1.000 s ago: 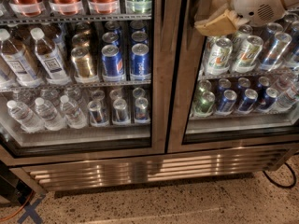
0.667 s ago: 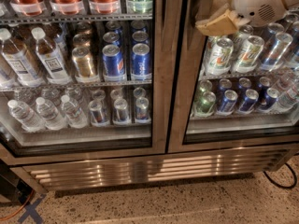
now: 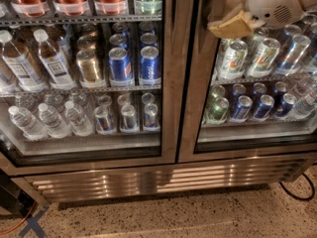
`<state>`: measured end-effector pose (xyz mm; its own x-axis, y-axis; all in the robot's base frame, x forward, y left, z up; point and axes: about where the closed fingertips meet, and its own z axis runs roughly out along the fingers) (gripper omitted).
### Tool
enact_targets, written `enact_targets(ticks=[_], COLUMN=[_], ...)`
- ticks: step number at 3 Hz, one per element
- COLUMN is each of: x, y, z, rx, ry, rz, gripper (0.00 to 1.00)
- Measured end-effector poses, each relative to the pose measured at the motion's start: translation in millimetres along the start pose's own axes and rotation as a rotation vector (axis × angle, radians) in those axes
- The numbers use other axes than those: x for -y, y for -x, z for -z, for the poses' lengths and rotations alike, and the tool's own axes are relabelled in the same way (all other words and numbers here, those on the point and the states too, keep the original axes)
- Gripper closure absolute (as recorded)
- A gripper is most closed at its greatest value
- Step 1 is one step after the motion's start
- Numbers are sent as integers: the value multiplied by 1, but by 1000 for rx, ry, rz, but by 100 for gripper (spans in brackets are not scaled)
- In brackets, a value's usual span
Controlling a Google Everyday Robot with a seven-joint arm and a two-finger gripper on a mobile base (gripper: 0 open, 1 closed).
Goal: Open right fridge door
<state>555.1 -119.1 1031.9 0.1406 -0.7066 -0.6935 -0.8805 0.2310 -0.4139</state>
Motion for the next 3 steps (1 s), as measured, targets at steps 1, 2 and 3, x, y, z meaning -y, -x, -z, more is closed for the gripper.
enact_targets(ticks=[1,2,3], x=[1,0,0], y=[-2,0,0], z=[0,0,0], rx=[0,-4,-4], ry=[0,-3,-3], rz=[0,4,4], gripper=[100,100,81])
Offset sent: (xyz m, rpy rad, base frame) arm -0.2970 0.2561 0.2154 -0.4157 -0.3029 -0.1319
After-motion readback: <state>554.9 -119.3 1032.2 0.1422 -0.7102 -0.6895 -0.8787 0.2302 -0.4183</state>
